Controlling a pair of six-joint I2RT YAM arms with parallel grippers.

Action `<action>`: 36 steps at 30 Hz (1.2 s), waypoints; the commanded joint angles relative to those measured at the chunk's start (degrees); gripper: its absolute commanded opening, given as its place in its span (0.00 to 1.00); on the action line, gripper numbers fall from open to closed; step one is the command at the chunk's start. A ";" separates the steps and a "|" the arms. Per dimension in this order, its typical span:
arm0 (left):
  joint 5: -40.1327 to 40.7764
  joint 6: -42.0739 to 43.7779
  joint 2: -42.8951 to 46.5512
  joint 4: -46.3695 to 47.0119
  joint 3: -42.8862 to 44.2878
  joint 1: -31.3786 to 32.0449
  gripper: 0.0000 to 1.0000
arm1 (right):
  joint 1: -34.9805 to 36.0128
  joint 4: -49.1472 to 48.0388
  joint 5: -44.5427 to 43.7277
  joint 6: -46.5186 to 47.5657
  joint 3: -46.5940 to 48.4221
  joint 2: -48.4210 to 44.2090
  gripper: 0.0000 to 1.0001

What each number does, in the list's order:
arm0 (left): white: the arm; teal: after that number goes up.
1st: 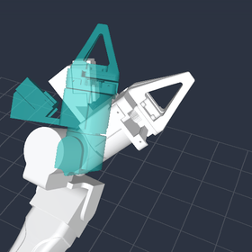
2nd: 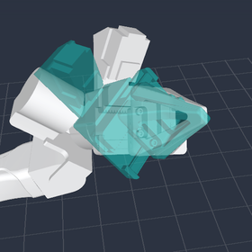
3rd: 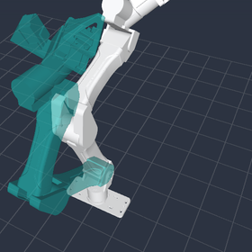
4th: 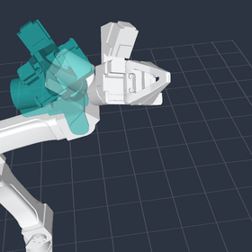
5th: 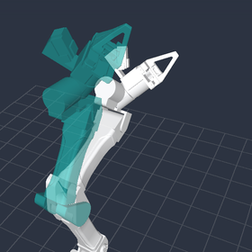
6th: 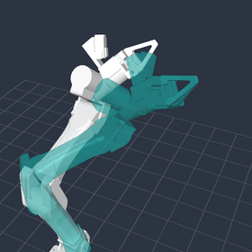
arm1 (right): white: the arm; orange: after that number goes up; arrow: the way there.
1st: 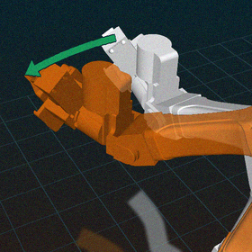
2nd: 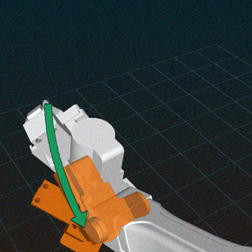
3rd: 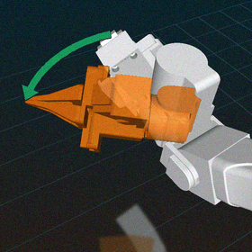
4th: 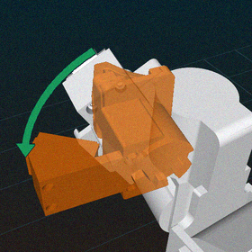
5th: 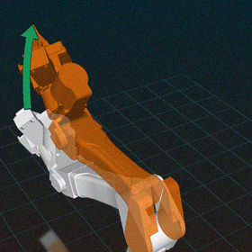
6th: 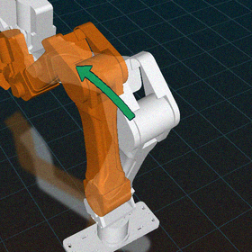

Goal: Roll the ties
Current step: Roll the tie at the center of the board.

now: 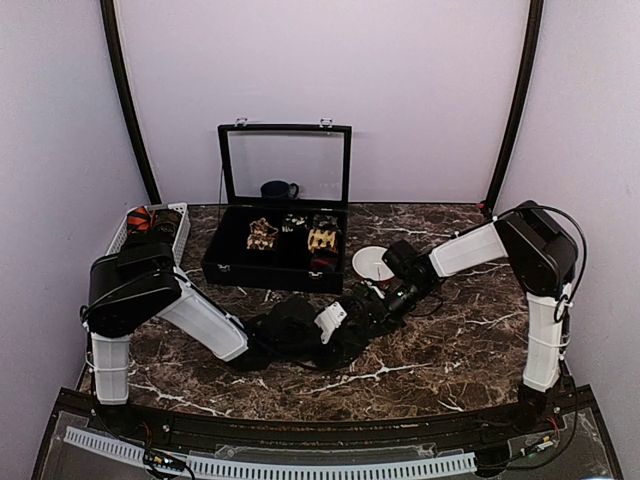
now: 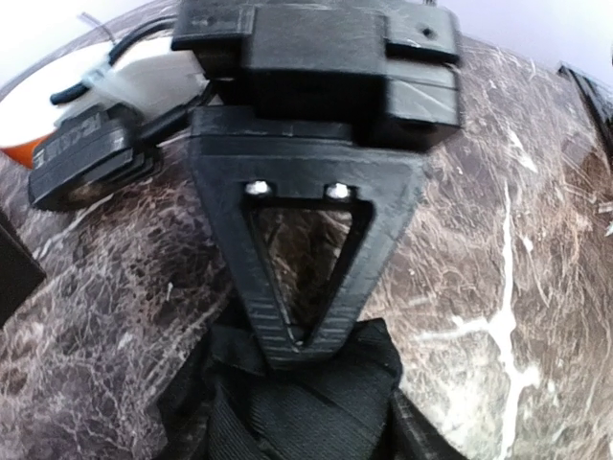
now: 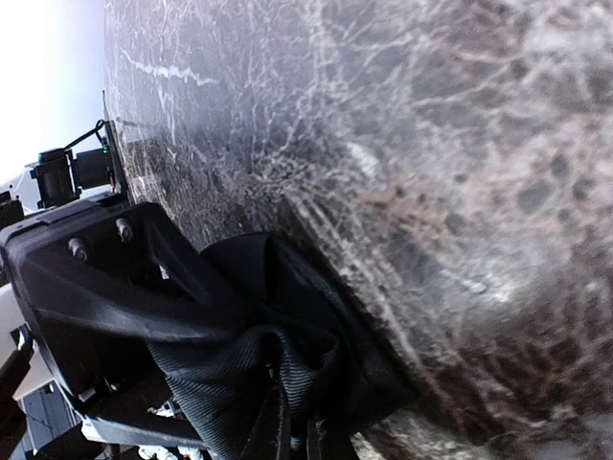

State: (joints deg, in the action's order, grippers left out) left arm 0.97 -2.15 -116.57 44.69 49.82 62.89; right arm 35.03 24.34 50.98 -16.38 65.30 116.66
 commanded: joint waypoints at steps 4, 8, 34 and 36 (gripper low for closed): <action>-2.34 0.26 1.26 -1.91 -6.91 -0.24 0.40 | 1.43 0.32 -4.41 -3.30 -3.47 -5.00 0.26; -5.50 1.02 1.26 5.22 -12.86 -0.24 0.38 | -1.11 -2.63 -1.88 -6.22 -4.75 -8.06 0.48; -6.95 0.82 -1.28 9.02 -13.70 -0.26 0.38 | 3.91 -4.23 10.13 -1.93 -0.95 1.70 0.46; -6.89 0.87 -1.25 8.95 -13.78 -0.23 0.37 | 4.15 -4.93 10.19 -2.28 -0.96 1.56 0.43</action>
State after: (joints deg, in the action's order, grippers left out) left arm -5.10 -1.69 -115.90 60.18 38.06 62.52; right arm 37.78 21.21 59.96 -18.04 65.45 117.99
